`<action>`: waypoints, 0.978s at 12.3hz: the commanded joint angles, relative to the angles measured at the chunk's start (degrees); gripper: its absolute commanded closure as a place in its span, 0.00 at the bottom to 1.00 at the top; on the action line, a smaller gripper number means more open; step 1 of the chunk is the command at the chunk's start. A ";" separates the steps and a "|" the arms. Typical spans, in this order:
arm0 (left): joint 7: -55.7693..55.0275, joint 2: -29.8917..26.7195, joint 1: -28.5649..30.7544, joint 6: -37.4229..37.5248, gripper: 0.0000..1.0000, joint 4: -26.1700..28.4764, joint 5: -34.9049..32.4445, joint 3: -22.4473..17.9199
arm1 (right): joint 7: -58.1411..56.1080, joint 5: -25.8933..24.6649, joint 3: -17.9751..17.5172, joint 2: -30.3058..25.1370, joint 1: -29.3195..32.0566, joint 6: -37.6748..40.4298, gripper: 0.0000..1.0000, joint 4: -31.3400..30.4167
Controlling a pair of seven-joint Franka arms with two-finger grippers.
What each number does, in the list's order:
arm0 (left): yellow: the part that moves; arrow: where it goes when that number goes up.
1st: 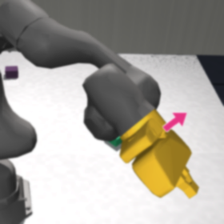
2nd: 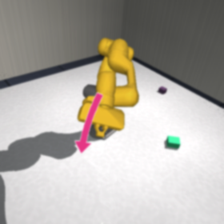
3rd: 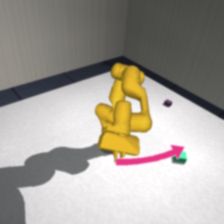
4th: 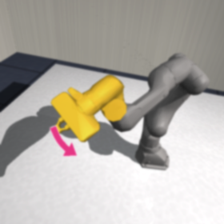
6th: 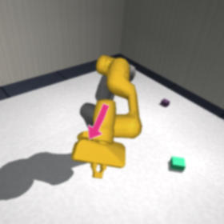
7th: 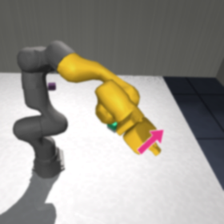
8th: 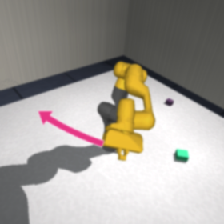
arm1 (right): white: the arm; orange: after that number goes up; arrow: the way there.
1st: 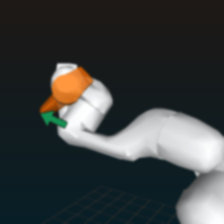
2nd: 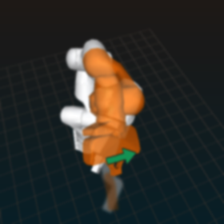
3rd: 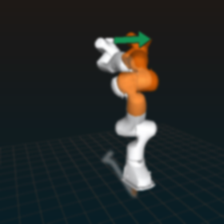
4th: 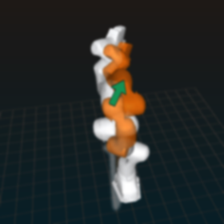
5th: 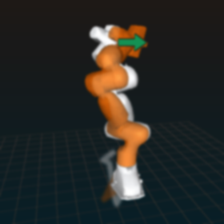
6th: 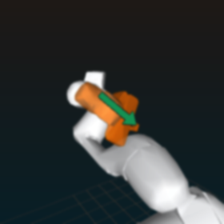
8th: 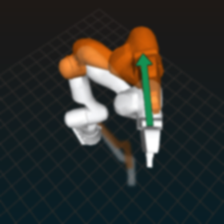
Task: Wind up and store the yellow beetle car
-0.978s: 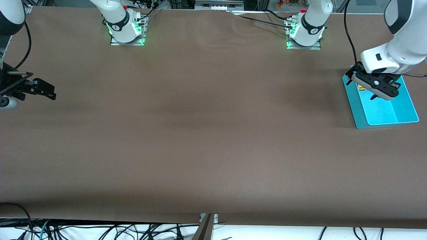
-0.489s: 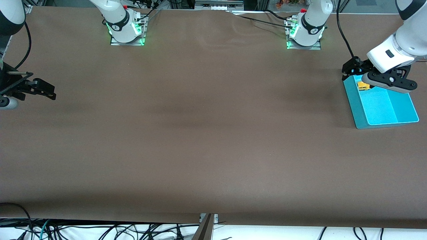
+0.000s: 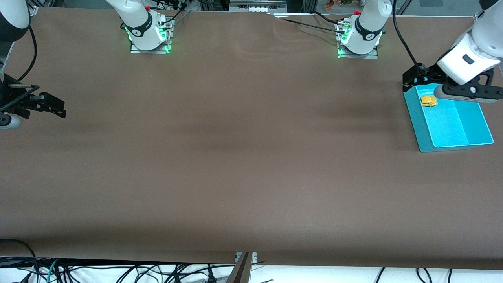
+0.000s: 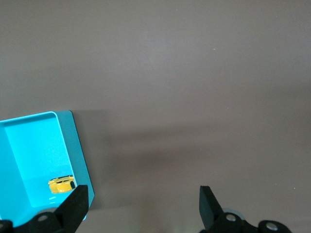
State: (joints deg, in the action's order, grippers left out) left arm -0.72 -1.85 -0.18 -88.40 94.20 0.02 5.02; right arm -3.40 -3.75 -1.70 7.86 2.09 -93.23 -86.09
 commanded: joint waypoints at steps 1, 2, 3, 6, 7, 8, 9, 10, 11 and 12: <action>2.29 1.68 0.80 1.47 0.00 -2.44 0.77 -0.71 | -0.73 -0.82 -0.24 0.05 0.02 1.03 0.00 1.01; 2.21 1.50 0.80 1.38 0.00 -2.53 1.03 -0.80 | -0.73 -0.73 -0.24 0.05 0.02 1.03 0.00 1.01; 1.69 1.07 0.80 1.21 0.00 -2.44 1.99 -0.88 | -0.73 -0.73 -0.24 0.14 0.19 1.03 0.00 1.01; 0.37 -2.62 1.06 1.21 0.00 1.68 3.67 -1.06 | -0.64 -0.82 -0.24 0.32 0.02 1.03 0.00 1.01; -0.59 -3.15 1.15 1.21 0.00 2.13 3.67 -1.06 | -0.73 -0.82 -0.24 0.41 0.19 0.94 0.00 1.01; -1.39 -3.24 1.15 1.30 0.00 1.87 3.76 -0.97 | -0.81 -0.82 -0.15 0.41 0.37 1.03 0.00 1.01; -1.92 -2.98 1.15 1.38 0.00 1.35 3.76 -0.97 | -0.82 -0.82 -0.15 0.41 0.46 0.94 0.00 1.01; -3.14 -2.98 1.15 1.38 0.00 1.25 3.76 -0.89 | -0.82 -0.73 0.20 0.41 0.63 1.03 0.00 1.01; -5.59 -3.07 1.06 1.65 0.00 1.34 3.76 -0.54 | -0.82 -0.73 0.73 0.58 0.72 0.94 0.00 1.01; -6.92 -2.98 1.06 1.91 0.00 1.34 3.67 -0.53 | -0.82 -0.64 0.73 0.93 0.72 0.94 0.00 1.01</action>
State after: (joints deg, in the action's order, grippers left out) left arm -4.79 -3.76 0.37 -87.20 94.64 2.21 4.01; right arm -3.41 -3.87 -1.06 8.06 2.30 -93.21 -86.09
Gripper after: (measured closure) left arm 0.000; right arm 0.000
